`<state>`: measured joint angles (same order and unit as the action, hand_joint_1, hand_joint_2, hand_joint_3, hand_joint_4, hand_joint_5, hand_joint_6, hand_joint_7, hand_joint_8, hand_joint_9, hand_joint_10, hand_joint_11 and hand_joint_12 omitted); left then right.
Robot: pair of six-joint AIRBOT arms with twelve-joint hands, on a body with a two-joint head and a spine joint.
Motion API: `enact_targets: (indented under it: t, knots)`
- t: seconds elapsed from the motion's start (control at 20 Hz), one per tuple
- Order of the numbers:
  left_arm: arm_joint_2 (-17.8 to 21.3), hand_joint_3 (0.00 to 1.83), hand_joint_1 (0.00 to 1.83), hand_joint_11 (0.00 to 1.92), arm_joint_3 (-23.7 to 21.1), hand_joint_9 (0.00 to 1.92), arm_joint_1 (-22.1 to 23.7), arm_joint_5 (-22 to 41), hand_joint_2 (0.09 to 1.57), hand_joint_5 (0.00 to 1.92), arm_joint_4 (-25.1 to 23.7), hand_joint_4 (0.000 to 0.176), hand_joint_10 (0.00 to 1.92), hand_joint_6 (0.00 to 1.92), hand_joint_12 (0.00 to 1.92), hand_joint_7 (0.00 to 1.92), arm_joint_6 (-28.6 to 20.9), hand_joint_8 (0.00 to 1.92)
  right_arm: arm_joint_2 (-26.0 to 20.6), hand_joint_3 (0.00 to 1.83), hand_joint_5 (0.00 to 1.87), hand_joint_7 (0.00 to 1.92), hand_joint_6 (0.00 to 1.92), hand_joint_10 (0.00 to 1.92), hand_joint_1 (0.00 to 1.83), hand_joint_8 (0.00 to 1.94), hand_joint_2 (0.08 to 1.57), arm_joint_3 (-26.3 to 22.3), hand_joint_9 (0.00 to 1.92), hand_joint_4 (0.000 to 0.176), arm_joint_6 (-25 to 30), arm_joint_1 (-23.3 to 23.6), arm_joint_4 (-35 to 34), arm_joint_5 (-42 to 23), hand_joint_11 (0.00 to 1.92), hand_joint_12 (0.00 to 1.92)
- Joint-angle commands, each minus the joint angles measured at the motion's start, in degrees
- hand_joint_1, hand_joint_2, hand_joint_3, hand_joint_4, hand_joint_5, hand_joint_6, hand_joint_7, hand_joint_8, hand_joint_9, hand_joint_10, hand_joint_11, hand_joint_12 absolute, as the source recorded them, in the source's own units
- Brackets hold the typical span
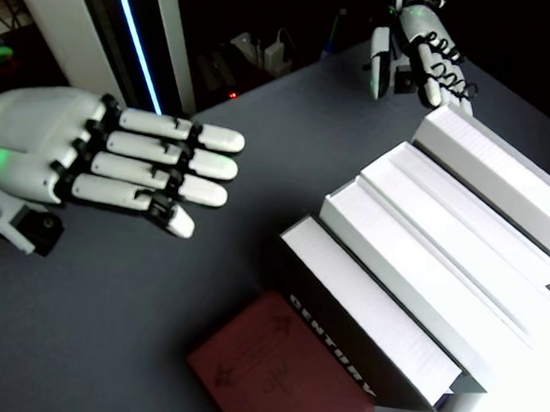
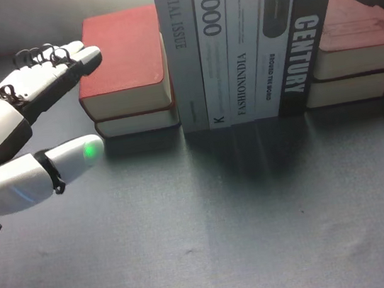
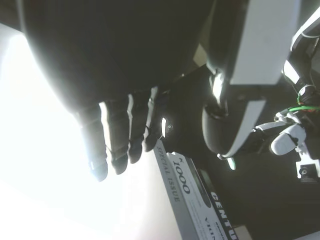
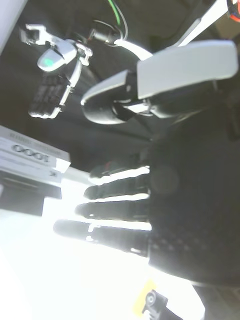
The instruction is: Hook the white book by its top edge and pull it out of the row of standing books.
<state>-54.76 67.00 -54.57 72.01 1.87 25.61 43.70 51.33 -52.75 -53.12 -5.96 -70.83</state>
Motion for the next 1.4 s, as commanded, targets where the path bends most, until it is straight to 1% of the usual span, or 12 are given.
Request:
enact_targets:
  t: [0.0,0.2,0.25,0.35,0.55,0.65,0.7,1.0,1.05,1.1,1.15,1.35]
  knots:
    - [0.4,0.01,0.10,0.00,-0.1,0.00,0.3,7.5,1.37,0.07,1.0,0.012,0.00,0.01,0.00,0.00,-0.3,0.00,-0.4,0.03,0.03,0.00,0.02,0.00,0.43,0.00,1.39,0.0,0.00,0.000,0.2,0.3,-0.4,-7.5,0.00,0.01]
    - [0.5,0.00,0.12,0.00,-0.2,0.00,-0.1,8.2,1.37,0.07,1.0,0.024,0.00,0.00,0.00,0.00,-0.3,0.00,-0.6,0.01,0.05,0.00,0.02,0.00,0.47,0.00,1.40,-0.1,0.00,0.000,0.2,0.2,-0.4,-8.6,0.01,0.00]
    - [0.5,0.00,0.11,0.00,-0.2,0.00,-0.1,8.2,1.37,0.04,1.0,0.027,0.00,0.00,0.00,0.00,-0.3,0.00,-0.8,0.00,0.07,0.00,0.01,0.00,0.54,0.00,1.38,-0.1,0.00,0.000,0.2,0.3,-0.4,-8.9,0.00,0.17]
    - [0.6,0.00,0.16,0.00,-0.2,0.00,-0.1,8.1,1.37,0.03,1.0,0.038,0.00,0.00,0.00,0.00,-0.3,0.00,-0.8,0.01,0.03,0.00,0.00,0.00,0.53,0.00,1.40,0.3,0.00,0.000,-0.1,1.6,-0.4,-9.3,0.00,0.01]
    - [0.4,0.00,0.11,0.00,-0.1,0.00,0.0,7.7,1.36,0.02,1.0,0.051,0.00,0.00,0.00,0.00,-0.3,0.00,0.4,0.01,0.02,0.00,0.01,0.00,0.51,0.00,1.41,1.7,0.00,0.000,-0.6,5.5,-0.4,-9.0,0.00,0.00]
    - [0.4,0.00,0.14,0.00,-0.2,0.00,-0.1,7.7,1.37,0.04,1.3,0.025,0.00,0.01,0.00,0.00,-0.3,0.00,1.9,0.00,0.07,0.00,0.01,0.00,0.36,0.00,1.41,3.3,0.00,0.000,-0.6,8.9,-0.4,-6.7,0.00,0.84]
    - [0.4,0.00,0.21,0.00,-0.2,0.00,-0.3,7.7,1.37,0.07,1.5,0.034,0.00,0.01,0.00,0.00,-0.3,0.00,2.8,0.00,0.06,0.00,0.00,0.00,0.37,0.00,1.39,4.1,0.00,0.000,-0.8,10.5,-0.4,-5.3,0.00,1.27]
    - [0.3,0.00,0.20,0.00,0.0,0.00,-0.6,7.4,1.36,0.11,1.5,0.038,0.00,0.02,0.00,0.00,-0.3,0.00,7.8,0.01,0.09,0.00,0.02,0.00,0.37,0.00,1.43,8.9,0.00,0.000,-3.4,20.3,0.0,4.2,0.00,1.28]
    - [0.3,0.00,0.23,0.00,0.1,0.00,-0.6,7.4,1.36,0.12,1.5,0.041,0.00,0.02,0.00,0.00,-0.3,0.00,8.3,0.00,0.08,0.00,0.01,0.00,0.29,0.00,1.43,9.3,0.00,0.000,-4.3,21.5,0.0,5.6,0.00,1.79]
    - [0.1,0.00,0.24,0.00,0.1,0.00,-0.6,7.4,1.36,0.12,1.5,0.015,0.00,0.01,0.00,0.00,-0.3,0.00,8.9,0.00,0.08,0.00,0.01,0.00,0.25,0.00,1.43,9.8,0.00,0.000,-4.9,22.4,0.0,7.2,0.00,1.92]
    - [0.1,0.00,0.24,0.00,0.2,0.00,-0.6,7.4,1.36,0.12,1.5,0.003,0.00,0.01,0.00,0.00,-0.3,0.00,9.7,0.00,0.10,0.00,0.02,0.00,0.22,0.00,1.45,10.5,0.00,0.000,-5.1,23.2,0.0,8.4,0.00,1.92]
    - [-0.1,0.00,0.26,0.00,0.3,0.00,-0.6,7.6,1.35,0.12,1.7,0.013,0.00,0.01,0.00,0.00,-0.3,0.00,11.6,0.00,0.17,0.00,0.05,0.00,0.15,0.00,1.46,12.3,0.00,0.000,-5.2,24.5,-0.1,11.9,0.00,1.92]
